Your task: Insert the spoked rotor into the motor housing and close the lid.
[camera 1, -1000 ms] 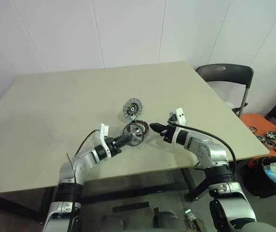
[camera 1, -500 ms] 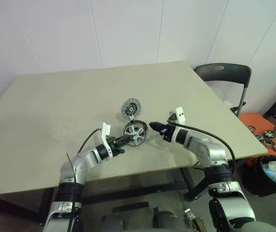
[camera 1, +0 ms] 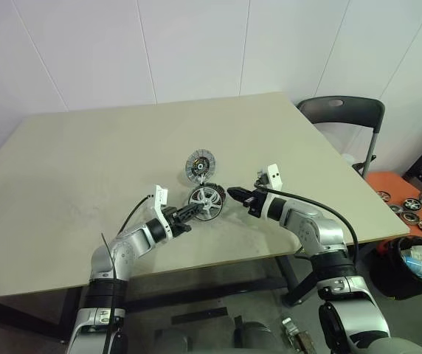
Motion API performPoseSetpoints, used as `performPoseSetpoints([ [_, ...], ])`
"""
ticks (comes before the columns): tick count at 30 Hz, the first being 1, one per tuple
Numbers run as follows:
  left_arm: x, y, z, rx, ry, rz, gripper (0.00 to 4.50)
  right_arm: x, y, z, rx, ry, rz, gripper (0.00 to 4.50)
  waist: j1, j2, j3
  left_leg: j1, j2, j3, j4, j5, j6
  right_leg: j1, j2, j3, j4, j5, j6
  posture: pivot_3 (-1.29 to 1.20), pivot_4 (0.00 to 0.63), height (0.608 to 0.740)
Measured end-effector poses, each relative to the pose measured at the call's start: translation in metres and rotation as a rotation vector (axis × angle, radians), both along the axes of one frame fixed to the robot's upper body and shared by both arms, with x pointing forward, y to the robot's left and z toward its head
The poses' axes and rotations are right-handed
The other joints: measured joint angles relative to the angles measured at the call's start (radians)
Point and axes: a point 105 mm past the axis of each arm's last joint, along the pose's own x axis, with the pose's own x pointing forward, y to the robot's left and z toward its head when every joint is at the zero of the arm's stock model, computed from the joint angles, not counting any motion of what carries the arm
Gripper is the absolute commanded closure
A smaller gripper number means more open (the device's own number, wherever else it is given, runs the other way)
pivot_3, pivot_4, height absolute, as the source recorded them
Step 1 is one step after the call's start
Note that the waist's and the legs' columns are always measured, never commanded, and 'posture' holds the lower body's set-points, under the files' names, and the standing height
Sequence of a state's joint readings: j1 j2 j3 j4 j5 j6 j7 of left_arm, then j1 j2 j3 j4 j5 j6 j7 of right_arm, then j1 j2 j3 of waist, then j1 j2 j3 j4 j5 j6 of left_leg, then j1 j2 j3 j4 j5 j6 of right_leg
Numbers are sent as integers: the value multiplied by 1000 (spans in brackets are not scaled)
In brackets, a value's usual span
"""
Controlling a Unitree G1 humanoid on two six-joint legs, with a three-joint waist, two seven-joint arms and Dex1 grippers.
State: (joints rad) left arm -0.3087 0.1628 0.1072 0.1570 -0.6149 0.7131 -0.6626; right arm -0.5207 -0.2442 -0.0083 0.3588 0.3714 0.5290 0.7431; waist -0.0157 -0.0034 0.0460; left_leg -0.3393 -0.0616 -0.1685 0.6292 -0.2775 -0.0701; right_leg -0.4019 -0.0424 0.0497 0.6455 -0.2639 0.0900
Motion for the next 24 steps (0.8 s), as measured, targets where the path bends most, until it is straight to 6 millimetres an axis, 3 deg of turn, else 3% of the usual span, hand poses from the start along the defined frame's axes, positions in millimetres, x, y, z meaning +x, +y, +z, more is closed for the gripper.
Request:
performPoseSetpoints([
  [7,6,2,11,-58,-2,31,4378,0,3,1,1,-6,10,4500,1,0,0,0,0,0,0,0,0,0,0,0,0,0,0,0,0,740],
  [12,41,15,56,-158,-84,123,4378,-1,6,0,1,-5,25,4500,1,-1,1,0,0,0,1,0,0,0,0,0,0,0,1,0,0,740],
  [14,51,17,62,-177,-88,143,4378,-1,6,0,0,-5,25,4500,1,-1,1,0,-1,0,0,0,0,0,0,0,-1,0,0,0,0,740],
  [20,62,18,40,-162,-1,161,4378,-1,6,1,-1,-6,25,4500,-1,-1,1,-3,0,0,-1,0,0,-3,0,0,-1,1,-1,0,0,740],
  [24,59,10,43,-168,-8,112,4378,-1,6,1,-1,-6,23,4500,0,-2,1,-3,-1,0,-1,0,0,-3,-1,0,-1,1,-1,0,0,740],
])
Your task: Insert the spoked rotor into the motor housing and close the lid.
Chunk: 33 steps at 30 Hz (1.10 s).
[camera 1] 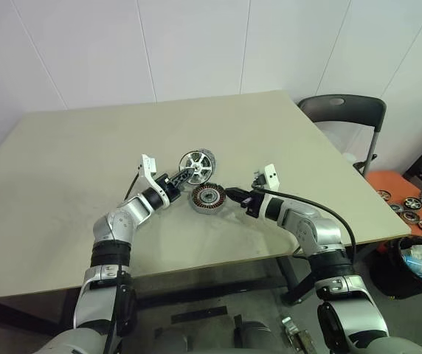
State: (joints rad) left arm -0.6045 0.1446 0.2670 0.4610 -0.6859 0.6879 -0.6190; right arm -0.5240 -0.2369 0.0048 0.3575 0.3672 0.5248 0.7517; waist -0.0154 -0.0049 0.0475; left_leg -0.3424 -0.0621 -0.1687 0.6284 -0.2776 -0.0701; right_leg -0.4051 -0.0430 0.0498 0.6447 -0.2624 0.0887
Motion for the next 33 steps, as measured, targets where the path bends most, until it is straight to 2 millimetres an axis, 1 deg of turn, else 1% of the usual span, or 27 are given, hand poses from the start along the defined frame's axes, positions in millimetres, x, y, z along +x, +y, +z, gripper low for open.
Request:
performPoseSetpoints([
  [2,-7,-8,5,-10,-11,-56,4378,-1,0,-1,0,2,-2,4500,-1,0,0,0,0,0,0,0,0,0,0,0,0,0,0,0,0,740],
  [5,-20,-15,10,-34,-12,-126,4378,-1,-1,-3,-1,7,-8,4500,-4,0,0,0,0,0,0,0,0,0,0,0,0,0,0,0,0,740],
  [8,-34,-16,8,-53,24,-179,4378,-2,-2,-4,-2,11,-12,4500,-6,0,0,1,1,0,0,0,0,0,0,0,1,0,0,0,0,740],
  [10,-39,-14,5,-61,59,-187,4378,-1,-2,-4,-2,11,-12,4500,-4,0,0,1,1,0,1,0,0,1,1,0,1,0,0,0,0,740],
  [12,-37,-8,2,-63,90,-156,4378,-2,-1,-4,-1,11,-12,4500,-3,0,0,1,1,0,1,0,0,1,1,0,1,0,1,0,0,740],
  [15,-24,10,-8,-88,170,-53,4378,-2,-1,-4,0,10,-11,4500,-2,0,0,2,0,0,2,0,0,2,1,0,1,-1,1,0,0,740],
  [17,-15,16,-12,-113,211,-2,4378,-2,-1,-4,1,10,-10,4500,-1,0,0,2,0,0,1,0,0,2,1,0,1,-1,1,0,0,740],
  [18,-10,16,-14,-130,239,17,4378,-2,-1,-4,1,10,-10,4500,1,0,0,1,0,0,1,0,0,2,0,0,1,-1,1,0,0,740],
  [21,2,10,-10,-164,280,35,4378,-2,3,-4,9,9,-4,4500,3,-1,0,1,-1,0,1,0,0,1,-1,0,0,0,1,0,0,740],
  [24,5,-2,-3,-187,300,18,4378,-2,4,-4,10,8,-4,4500,1,-1,0,0,-1,0,1,0,0,1,-1,0,0,0,1,0,0,740],
  [28,4,-8,3,-200,329,0,4378,-2,3,-4,9,9,-7,4500,-4,-1,1,1,0,0,0,0,0,0,-1,0,1,0,1,0,0,740],
  [33,-1,-13,-4,-118,411,11,4378,-3,2,-8,7,18,-14,4500,-3,-1,1,1,0,0,1,0,0,1,-1,0,1,0,1,0,0,740],
])
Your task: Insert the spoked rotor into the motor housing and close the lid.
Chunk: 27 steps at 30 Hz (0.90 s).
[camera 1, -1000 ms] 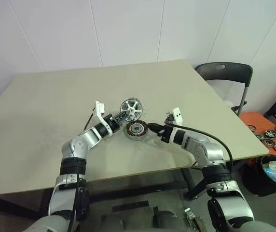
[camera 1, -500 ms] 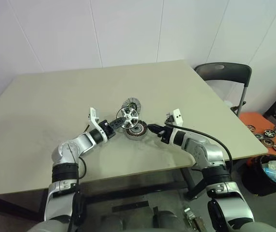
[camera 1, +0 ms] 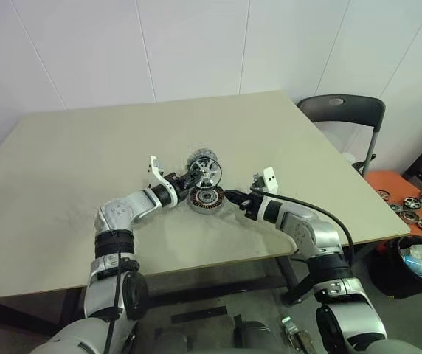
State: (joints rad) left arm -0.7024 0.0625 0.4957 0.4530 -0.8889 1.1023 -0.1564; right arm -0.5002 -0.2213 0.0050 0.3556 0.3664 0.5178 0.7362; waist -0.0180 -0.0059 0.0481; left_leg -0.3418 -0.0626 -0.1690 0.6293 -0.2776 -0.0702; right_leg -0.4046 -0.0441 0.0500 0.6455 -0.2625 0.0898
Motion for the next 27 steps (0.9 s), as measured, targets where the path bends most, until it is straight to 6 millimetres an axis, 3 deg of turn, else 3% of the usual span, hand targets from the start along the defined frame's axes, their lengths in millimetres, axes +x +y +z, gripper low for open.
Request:
performPoseSetpoints([
  [13,-3,13,4,118,92,89,4378,-1,1,-3,-14,3,3,4500,3,0,0,0,-1,0,0,0,0,0,0,0,0,0,0,0,0,740],
  [23,-8,-4,4,98,109,51,4378,-2,0,-4,-18,2,3,4500,3,0,0,0,-1,1,0,0,0,0,0,0,0,0,0,0,0,740],
  [27,-12,-13,14,72,81,23,4378,-2,0,-4,-19,3,3,4500,3,0,0,0,-1,1,0,0,0,0,0,0,0,0,0,0,0,740],
])
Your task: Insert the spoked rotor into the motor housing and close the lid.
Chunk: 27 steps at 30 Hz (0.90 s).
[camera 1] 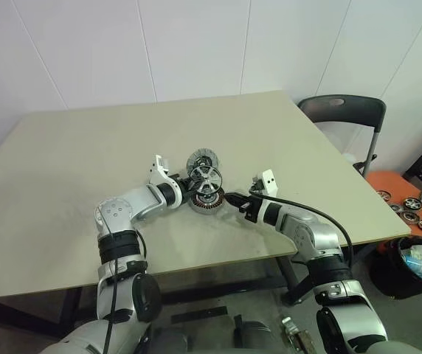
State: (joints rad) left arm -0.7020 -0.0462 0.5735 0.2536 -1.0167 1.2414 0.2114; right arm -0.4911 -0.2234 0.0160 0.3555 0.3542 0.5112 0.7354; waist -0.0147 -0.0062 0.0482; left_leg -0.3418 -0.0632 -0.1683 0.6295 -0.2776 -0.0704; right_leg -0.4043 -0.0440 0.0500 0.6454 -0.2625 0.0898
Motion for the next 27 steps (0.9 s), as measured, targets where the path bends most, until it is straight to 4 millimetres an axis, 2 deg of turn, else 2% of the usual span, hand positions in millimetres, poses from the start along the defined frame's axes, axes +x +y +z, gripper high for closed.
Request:
performPoseSetpoints([
  [4,-2,-1,3,22,-2,-8,4378,0,0,-1,-2,2,-1,4500,0,0,0,0,0,0,0,0,0,0,0,0,0,0,0,0,0,740],
  [11,-8,2,-12,53,52,-2,4378,0,-1,-2,-13,1,-2,4500,1,0,0,0,0,0,0,0,0,0,0,0,0,0,0,0,0,740],
  [21,-8,3,-14,57,58,5,4378,0,-1,-2,-17,0,0,4500,1,0,0,0,0,0,0,0,0,0,0,0,0,0,0,0,0,740],
  [22,-8,3,-16,60,61,7,3652,0,-1,-2,-17,0,0,4500,1,0,0,0,0,0,0,0,0,0,0,0,0,0,0,0,0,740],
  [27,-8,-2,-19,80,61,-12,2166,0,-1,-2,-17,-1,-1,4500,1,0,0,0,0,0,1,0,0,0,0,0,0,0,0,0,0,740],
])
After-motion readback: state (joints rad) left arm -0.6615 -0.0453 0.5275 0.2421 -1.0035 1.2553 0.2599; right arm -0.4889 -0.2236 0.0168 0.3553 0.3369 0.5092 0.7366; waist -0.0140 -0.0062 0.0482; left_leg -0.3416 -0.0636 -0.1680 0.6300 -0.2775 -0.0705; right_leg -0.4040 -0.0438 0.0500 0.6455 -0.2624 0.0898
